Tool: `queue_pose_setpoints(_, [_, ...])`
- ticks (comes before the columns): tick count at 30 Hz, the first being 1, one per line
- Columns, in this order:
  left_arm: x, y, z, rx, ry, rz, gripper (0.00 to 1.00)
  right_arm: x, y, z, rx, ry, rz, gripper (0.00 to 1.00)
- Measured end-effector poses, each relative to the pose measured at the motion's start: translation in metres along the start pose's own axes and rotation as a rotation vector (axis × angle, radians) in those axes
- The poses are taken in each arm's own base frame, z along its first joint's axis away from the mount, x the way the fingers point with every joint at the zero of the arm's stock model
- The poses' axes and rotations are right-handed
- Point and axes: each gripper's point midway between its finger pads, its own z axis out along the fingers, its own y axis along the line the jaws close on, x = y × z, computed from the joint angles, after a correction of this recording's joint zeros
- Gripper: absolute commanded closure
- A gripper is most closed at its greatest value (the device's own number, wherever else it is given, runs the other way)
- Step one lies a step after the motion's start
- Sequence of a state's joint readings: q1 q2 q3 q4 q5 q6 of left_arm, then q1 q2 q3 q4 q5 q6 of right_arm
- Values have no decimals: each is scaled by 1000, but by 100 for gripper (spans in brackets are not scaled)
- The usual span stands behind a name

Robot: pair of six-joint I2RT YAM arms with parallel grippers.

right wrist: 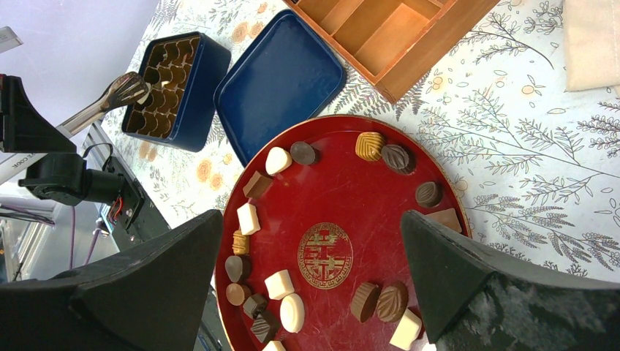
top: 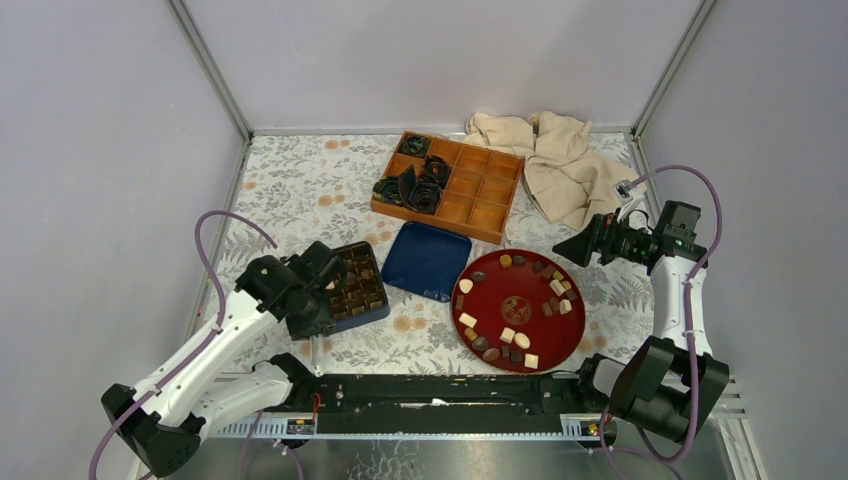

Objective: Pack the chocolate
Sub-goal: Place the fake chocolate in the packing box.

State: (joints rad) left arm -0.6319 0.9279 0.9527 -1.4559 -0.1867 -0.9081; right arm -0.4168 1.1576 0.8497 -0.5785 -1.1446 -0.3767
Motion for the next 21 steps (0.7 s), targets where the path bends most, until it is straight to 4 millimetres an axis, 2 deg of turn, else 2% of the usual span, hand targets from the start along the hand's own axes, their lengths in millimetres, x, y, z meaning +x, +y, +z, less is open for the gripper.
queue_pose_setpoints(7, [1, -1, 0, 3, 5, 0, 72, 0, 0, 0, 0, 0, 0, 0])
queue_pose_setpoints(15, [1, -1, -1, 10, 3, -2, 81, 0, 0, 0, 0, 0, 0, 0])
queue_pose_setpoints(21, [4, -2, -5, 56, -5, -15, 84, 0, 0, 0, -1, 0, 1, 0])
